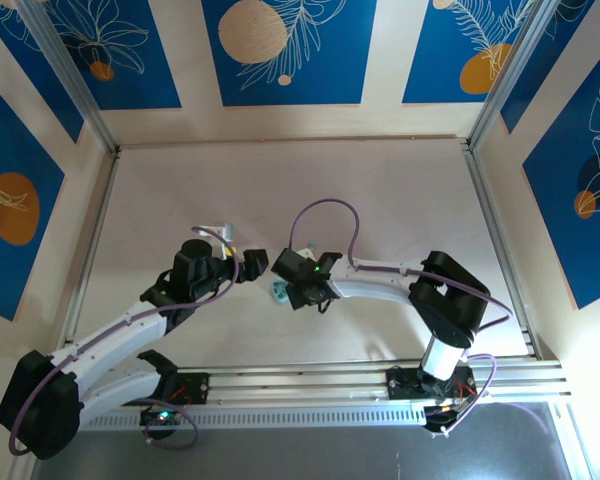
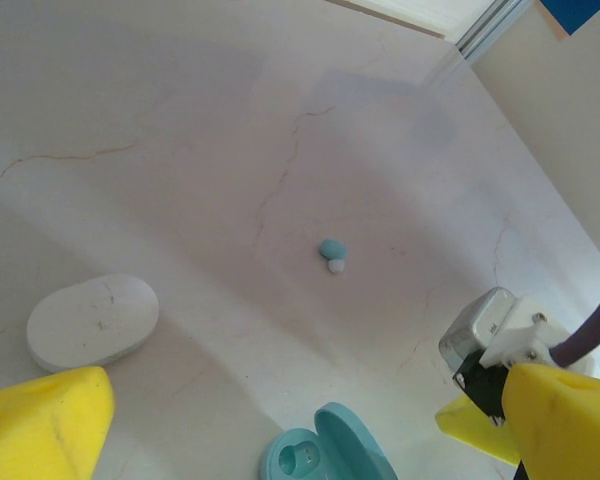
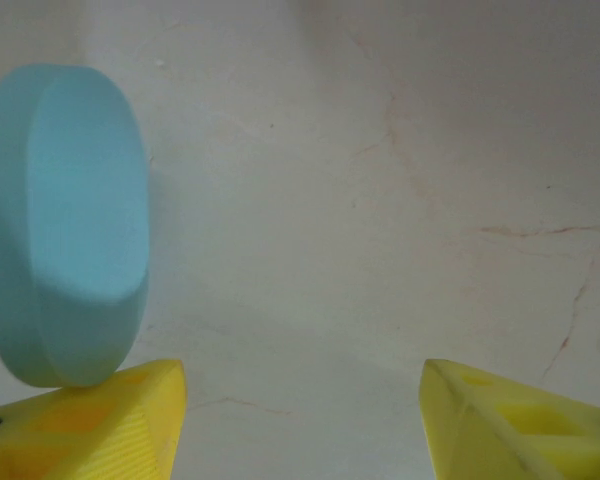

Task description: Insert the wireless bluetooth earbuds into the charging case

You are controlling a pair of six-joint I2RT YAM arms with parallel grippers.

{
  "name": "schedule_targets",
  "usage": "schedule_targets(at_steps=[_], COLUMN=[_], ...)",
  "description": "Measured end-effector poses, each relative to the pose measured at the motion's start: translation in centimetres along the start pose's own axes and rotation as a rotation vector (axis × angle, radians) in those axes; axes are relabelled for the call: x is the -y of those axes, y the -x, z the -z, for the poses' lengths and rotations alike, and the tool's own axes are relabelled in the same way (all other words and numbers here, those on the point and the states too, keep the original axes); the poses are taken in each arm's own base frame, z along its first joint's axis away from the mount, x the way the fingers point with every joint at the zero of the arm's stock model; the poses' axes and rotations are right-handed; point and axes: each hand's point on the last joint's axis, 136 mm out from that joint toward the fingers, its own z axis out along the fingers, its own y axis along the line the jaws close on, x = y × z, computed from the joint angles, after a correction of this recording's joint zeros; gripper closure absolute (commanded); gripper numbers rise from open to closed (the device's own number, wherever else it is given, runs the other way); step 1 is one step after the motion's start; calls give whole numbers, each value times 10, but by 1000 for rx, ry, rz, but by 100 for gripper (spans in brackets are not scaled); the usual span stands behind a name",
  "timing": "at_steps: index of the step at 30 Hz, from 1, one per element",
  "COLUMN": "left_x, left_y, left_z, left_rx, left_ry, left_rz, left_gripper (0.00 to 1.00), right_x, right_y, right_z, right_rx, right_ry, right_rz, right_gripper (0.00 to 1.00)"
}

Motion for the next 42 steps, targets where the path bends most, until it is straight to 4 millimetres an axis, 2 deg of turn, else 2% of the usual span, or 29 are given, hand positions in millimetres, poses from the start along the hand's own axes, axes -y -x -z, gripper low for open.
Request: schedule_targets(at_steps=[12, 20, 27, 30, 34, 36, 39, 42], left_x=[-1, 1, 3, 10, 23, 29, 38, 43], left_y=[-5, -4, -7, -5, 0, 4, 13, 21], left_z=[-3, -5, -6, -5, 6, 16, 33, 51], left_rx=[-22, -19, -31, -25, 28, 72, 153, 236], left_ry=[-2, -11, -25, -66, -149, -191, -243, -277], left_rz=[4, 20, 20, 16, -1, -22, -53, -82], left_gripper=[0, 0, 0, 0, 0, 0, 0, 0], right_x=[11, 4, 0, 3, 11, 15, 27, 42], right_y=[13, 24, 25, 22, 29, 34, 34, 28], right_z=[-7, -9, -5, 13, 58, 84, 111, 123], right_rx=[-7, -3, -1, 28, 129, 196, 264, 292], right_ry=[12, 66, 107, 139, 218, 274, 350, 423], right_rz=[-49, -69, -80, -97, -133, -156, -203, -262], right_gripper=[37, 37, 37, 35, 32, 30, 29, 28])
